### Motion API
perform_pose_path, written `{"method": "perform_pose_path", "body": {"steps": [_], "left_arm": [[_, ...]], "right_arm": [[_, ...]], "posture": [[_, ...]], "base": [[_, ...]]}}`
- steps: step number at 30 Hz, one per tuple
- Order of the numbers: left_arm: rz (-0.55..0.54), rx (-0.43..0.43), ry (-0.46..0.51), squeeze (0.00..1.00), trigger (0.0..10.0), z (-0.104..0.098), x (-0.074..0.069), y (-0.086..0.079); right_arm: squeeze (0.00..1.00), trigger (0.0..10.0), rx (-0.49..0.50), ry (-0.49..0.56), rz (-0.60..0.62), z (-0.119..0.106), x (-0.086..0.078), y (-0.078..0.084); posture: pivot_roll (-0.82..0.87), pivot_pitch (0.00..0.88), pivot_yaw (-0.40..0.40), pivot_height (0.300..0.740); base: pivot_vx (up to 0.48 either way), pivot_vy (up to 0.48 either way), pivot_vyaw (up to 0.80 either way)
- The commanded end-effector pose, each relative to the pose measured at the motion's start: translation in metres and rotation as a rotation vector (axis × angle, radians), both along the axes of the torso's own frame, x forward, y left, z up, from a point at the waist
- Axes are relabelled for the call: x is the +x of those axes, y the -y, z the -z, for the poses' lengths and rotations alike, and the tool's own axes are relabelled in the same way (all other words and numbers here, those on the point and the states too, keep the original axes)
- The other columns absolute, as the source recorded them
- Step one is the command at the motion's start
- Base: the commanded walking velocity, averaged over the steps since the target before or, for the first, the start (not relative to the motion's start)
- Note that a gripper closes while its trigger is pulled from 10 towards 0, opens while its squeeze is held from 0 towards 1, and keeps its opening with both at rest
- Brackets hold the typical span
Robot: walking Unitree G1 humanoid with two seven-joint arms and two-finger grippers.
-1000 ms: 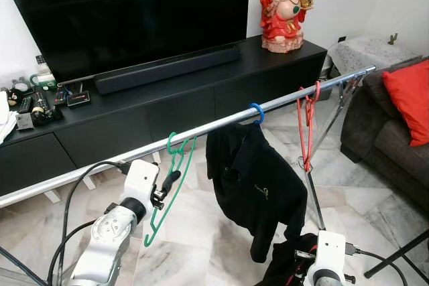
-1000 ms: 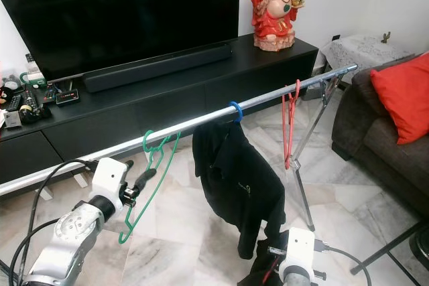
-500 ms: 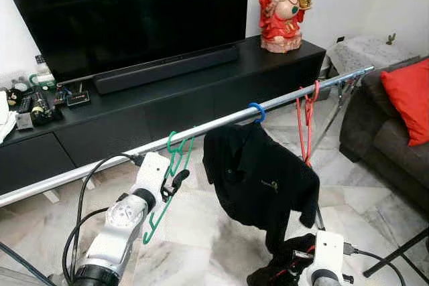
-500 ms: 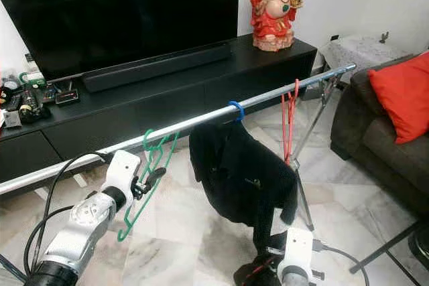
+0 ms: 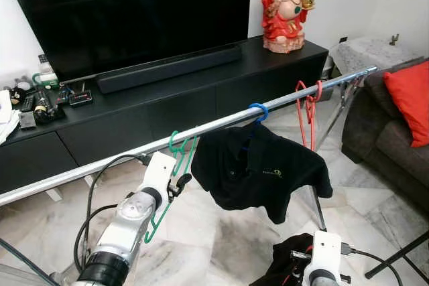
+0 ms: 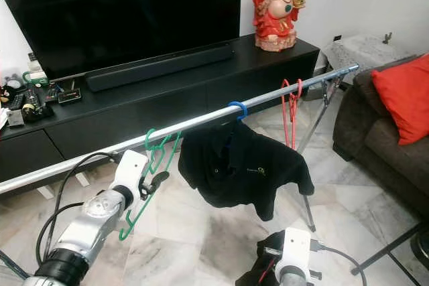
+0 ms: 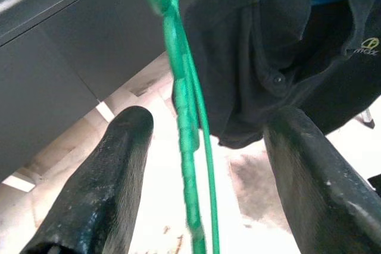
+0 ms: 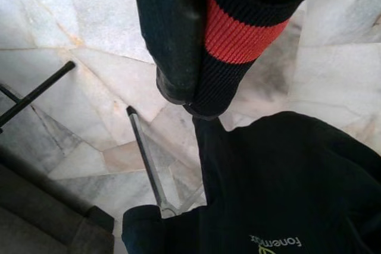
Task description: Hang hanger
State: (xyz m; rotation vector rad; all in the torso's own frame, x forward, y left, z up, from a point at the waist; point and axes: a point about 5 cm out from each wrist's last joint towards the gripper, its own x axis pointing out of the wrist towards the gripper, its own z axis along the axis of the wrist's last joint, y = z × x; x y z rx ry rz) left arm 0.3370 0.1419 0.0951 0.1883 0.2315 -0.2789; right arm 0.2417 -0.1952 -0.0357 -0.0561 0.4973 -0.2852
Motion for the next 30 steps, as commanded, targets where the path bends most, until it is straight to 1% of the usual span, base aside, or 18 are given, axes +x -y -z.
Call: {"method": "perform_pose_path", "body": {"steps": [1,4,8,9,10,11,12,13,14,18,19,30], "left_arm": [[-0.018,0.013,-0.01,0.0,10.0,-0.001,0.005,0.0],[-0.03,0.011,-0.012,0.0,10.0,-0.003,0.01,0.003],[-0.039,0.009,-0.016,0.0,10.0,-0.003,0.011,0.003],[-0.043,0.016,-0.03,0.0,5.9,0.0,0.009,0.001],[-0.044,0.019,-0.035,0.0,5.9,0.001,0.008,0.001],[-0.045,0.022,-0.039,0.0,3.2,0.002,0.008,0.0],[-0.052,0.025,-0.046,0.0,0.8,0.004,0.008,-0.001],[-0.056,0.026,-0.049,0.0,0.8,0.004,0.008,-0.001],[-0.059,0.028,-0.052,0.0,0.0,0.005,0.008,-0.002],[-0.064,0.036,-0.083,0.0,0.0,0.01,0.006,-0.003],[-0.064,0.019,-0.092,0.0,0.0,0.01,0.006,-0.002],[-0.06,0.011,-0.082,0.0,0.0,0.008,0.007,0.003]], "right_arm": [[0.0,10.0,0.003,-0.009,-0.013,0.001,0.0,-0.003],[0.0,10.0,0.004,-0.008,-0.013,0.001,0.0,-0.004],[0.0,10.0,0.003,-0.008,-0.014,0.001,0.0,-0.004],[0.0,10.0,0.004,-0.008,-0.012,0.001,0.0,-0.003],[0.0,10.0,0.004,-0.008,-0.012,0.001,0.0,-0.003],[0.0,10.0,0.004,-0.009,-0.012,0.001,0.0,-0.003],[0.0,10.0,0.003,-0.009,-0.012,0.001,0.0,-0.003],[0.0,10.0,0.003,-0.009,-0.013,0.001,0.0,-0.003],[0.0,10.0,0.004,-0.01,-0.013,0.001,0.0,-0.003],[0.0,10.0,0.005,-0.01,-0.017,0.001,0.001,-0.004],[0.0,10.0,0.006,-0.01,-0.018,0.001,0.001,-0.004],[0.0,10.0,0.008,-0.012,-0.018,0.001,0.0,-0.005]], "posture": [[0.06,0.014,0.079,0.74],[0.06,0.014,0.079,0.74],[0.06,0.014,0.083,0.74],[0.05,0.016,0.084,0.74],[0.06,0.018,0.081,0.74],[0.06,0.018,0.081,0.74],[0.06,0.019,0.081,0.74],[0.06,0.019,0.081,0.74],[0.06,0.019,0.081,0.74],[0.06,0.019,0.08,0.74],[0.06,0.02,0.082,0.74],[0.06,0.021,0.083,0.74]], "base": [[0.0,0.0,0.0],[0.0,0.0,0.0],[0.0,0.0,0.0],[0.0,0.0,0.0],[0.0,0.0,0.0],[0.0,0.0,0.0],[0.0,0.0,0.0],[0.0,0.0,0.0],[0.0,0.0,0.0],[0.0,0.0,0.0],[0.0,0.0,0.0],[0.0,0.0,0.0]]}}
